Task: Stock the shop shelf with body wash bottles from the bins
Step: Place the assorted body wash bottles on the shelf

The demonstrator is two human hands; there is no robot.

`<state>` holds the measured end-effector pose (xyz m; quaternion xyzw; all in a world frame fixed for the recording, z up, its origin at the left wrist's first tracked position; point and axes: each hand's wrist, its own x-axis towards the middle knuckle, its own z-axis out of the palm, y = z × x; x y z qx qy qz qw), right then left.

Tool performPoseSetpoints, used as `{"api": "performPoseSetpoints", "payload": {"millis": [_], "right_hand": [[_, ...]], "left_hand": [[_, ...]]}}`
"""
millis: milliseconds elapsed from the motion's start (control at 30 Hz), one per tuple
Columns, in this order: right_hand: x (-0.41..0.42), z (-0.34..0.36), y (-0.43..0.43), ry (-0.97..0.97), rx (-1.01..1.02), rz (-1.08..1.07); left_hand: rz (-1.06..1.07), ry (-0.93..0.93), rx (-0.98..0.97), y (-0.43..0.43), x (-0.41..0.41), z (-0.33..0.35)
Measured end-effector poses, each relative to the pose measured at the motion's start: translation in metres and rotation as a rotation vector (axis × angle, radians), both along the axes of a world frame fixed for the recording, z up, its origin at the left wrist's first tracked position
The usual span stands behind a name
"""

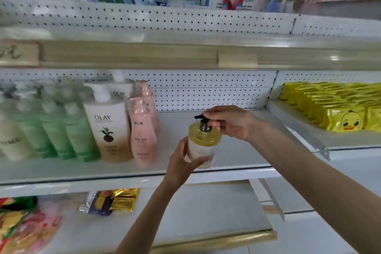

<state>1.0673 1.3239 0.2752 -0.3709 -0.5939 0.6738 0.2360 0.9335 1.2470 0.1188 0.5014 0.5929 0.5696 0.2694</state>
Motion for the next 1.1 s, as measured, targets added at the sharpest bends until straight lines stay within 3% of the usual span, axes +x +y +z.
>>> {"api": "performPoseSetpoints", "payload": {"millis": [367,533,767,900,1100], "right_hand": [[-0.044,-0.034,0.025,0.005,-0.041,0.13],[-0.047,-0.044,0.02,-0.103,0.245,0.106],[-0.044,-0.082,0.005,-0.162,0.633,-0.178],[-0.043,-0.104,0.001,-0.293,0.67,-0.15],[-0.042,-0.125,0.016,-0.292,0.608,-0.064]], "left_hand": [[0.091,0.015,-0.08,0.017,-0.038,-0.029],[0.127,0.063,-0.102,0.017,-0.039,-0.029],[0.031,0.001,-0.191,0.014,-0.042,-0.021],[0.003,-0.064,-0.171,0.01,-0.04,-0.017],[0.009,-0.037,-0.144,0.01,-0.038,-0.021]]}}
